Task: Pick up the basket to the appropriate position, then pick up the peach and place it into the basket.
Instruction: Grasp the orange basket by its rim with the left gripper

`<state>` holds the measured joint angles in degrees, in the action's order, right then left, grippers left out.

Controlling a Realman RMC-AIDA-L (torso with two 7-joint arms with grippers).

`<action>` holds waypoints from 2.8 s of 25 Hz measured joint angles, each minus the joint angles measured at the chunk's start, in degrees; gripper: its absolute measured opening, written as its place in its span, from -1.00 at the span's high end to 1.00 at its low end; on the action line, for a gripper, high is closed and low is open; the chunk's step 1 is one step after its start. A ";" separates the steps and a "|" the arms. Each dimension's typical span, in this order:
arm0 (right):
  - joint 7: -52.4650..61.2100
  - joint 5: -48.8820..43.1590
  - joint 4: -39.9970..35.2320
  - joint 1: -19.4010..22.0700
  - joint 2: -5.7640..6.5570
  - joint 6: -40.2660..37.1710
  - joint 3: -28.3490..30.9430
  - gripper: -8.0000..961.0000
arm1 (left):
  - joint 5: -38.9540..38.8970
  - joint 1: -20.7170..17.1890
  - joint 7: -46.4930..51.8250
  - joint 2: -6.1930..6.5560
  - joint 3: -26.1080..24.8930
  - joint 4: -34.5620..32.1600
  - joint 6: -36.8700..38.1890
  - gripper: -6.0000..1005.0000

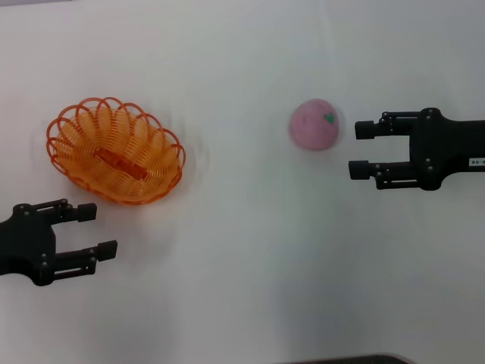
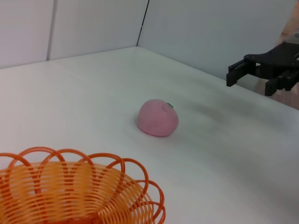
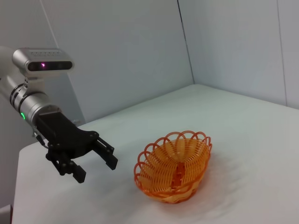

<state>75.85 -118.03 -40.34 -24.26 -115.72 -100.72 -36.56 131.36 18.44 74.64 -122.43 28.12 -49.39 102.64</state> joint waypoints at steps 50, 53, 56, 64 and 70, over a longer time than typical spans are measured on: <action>-2.17 0.11 0.09 -0.66 -1.09 0.43 -0.36 -0.53 | 13.44 28.82 52.69 9.98 13.82 -17.69 1.69 -0.47; -2.47 0.11 0.09 -0.69 -1.28 0.56 -0.35 -0.53 | 18.99 30.41 55.14 9.24 18.93 -17.49 -3.36 -0.47; -2.56 0.10 0.09 -0.70 -1.39 0.60 -0.34 -0.53 | 24.76 31.67 57.42 7.25 24.20 -17.45 -8.07 -0.46; -3.01 0.09 0.10 -0.70 -1.67 0.71 -0.32 -0.52 | 32.23 33.97 60.17 5.26 29.51 -10.93 -18.03 -0.46; -3.05 0.00 0.16 -0.70 -2.03 1.11 -0.34 -0.52 | 32.34 33.96 60.27 6.28 30.11 -5.06 -21.55 -0.44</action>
<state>72.80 -118.04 -40.18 -24.96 -117.76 -99.61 -36.91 163.69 52.40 134.91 -116.15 58.23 -54.45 81.09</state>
